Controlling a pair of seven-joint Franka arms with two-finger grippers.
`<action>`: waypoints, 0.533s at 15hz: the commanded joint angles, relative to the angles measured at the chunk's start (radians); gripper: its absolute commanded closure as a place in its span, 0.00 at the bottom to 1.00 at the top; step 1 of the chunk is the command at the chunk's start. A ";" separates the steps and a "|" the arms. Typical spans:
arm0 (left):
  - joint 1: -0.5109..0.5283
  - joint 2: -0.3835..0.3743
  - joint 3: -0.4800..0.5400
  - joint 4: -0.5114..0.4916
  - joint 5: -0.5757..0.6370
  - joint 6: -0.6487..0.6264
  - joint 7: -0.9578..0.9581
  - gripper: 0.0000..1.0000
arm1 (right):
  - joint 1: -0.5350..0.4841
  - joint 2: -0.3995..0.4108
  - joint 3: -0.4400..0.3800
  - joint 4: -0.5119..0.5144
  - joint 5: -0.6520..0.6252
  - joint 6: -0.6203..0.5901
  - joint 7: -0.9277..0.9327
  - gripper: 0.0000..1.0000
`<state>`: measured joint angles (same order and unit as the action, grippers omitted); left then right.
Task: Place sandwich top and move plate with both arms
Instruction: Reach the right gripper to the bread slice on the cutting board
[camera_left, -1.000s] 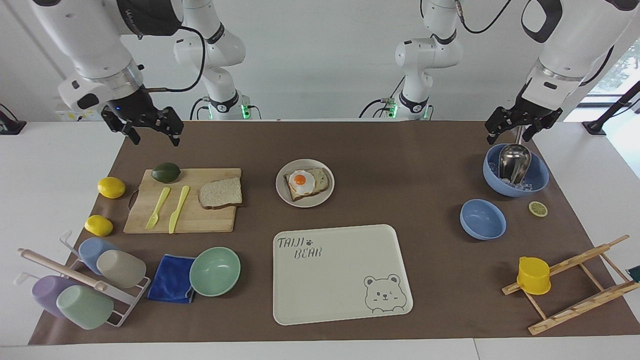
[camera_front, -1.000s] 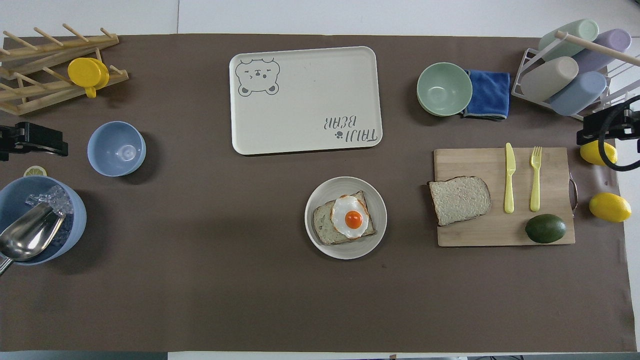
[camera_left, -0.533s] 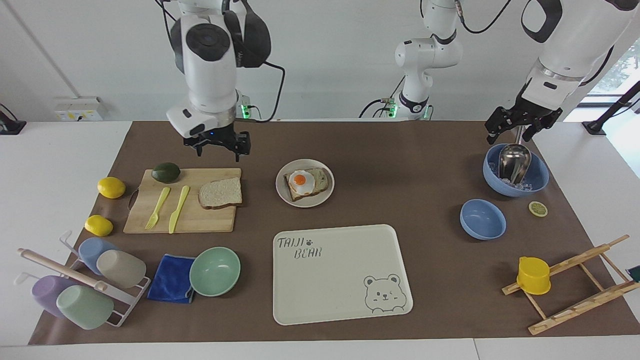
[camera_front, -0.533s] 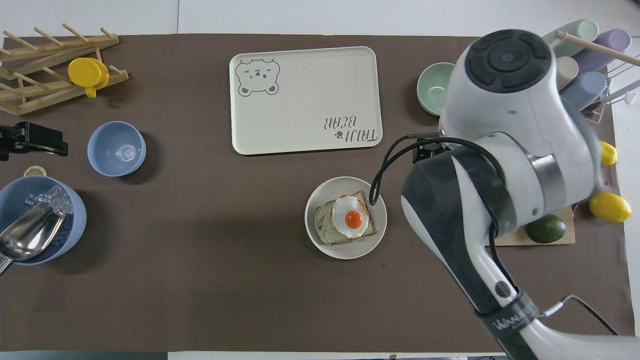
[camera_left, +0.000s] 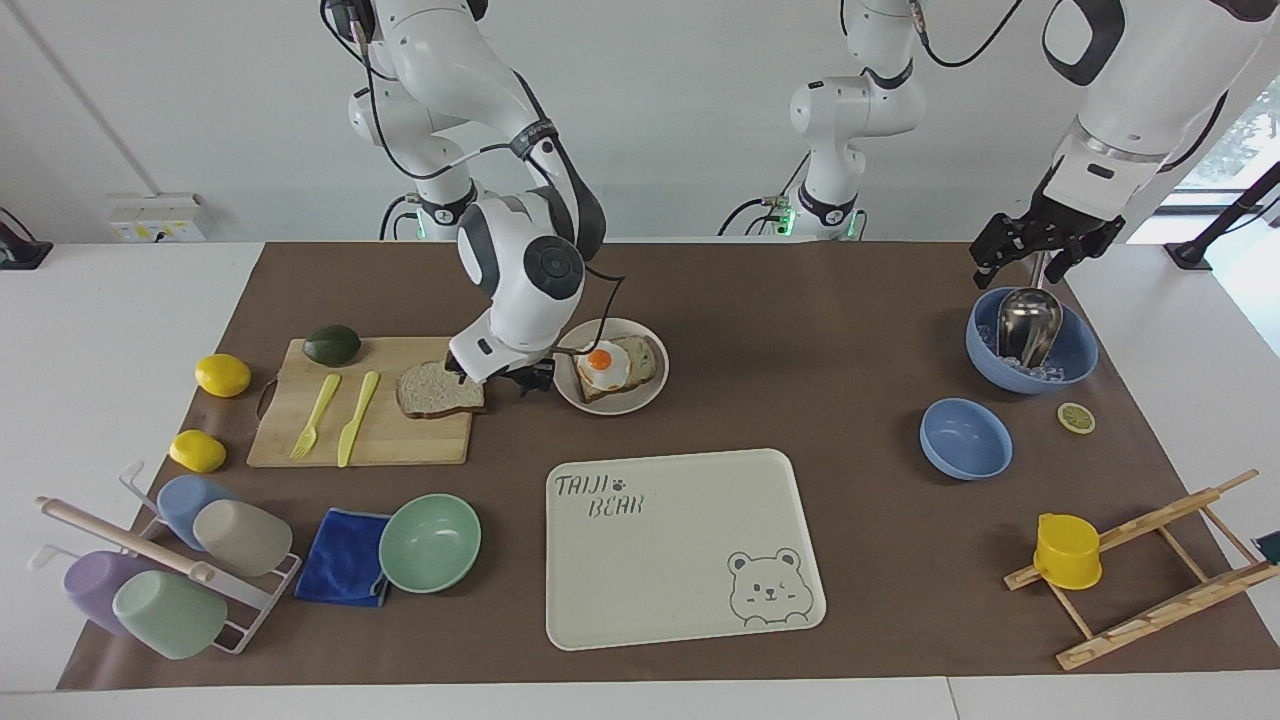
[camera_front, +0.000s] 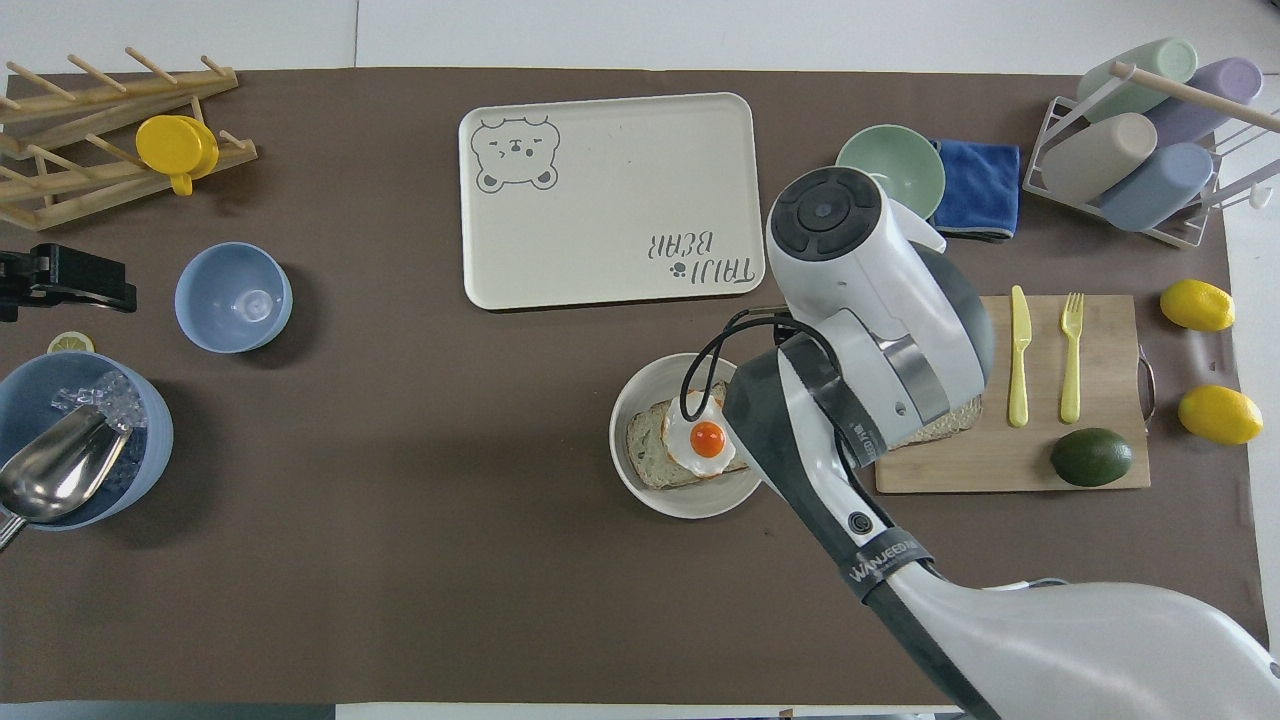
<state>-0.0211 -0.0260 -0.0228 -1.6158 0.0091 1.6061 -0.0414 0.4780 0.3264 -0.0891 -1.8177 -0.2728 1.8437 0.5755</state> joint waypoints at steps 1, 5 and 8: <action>-0.002 -0.026 0.003 -0.027 0.012 0.008 0.002 0.00 | -0.019 -0.044 0.003 -0.112 -0.020 0.092 0.012 0.00; -0.002 -0.028 0.003 -0.029 0.012 0.005 0.002 0.00 | -0.042 -0.058 0.003 -0.187 -0.022 0.130 0.004 0.00; -0.002 -0.028 0.003 -0.030 0.012 0.003 0.002 0.00 | -0.044 -0.075 0.003 -0.247 -0.022 0.167 0.004 0.00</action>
<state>-0.0211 -0.0260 -0.0228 -1.6158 0.0091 1.6061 -0.0414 0.4415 0.3018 -0.0924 -1.9876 -0.2733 1.9675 0.5755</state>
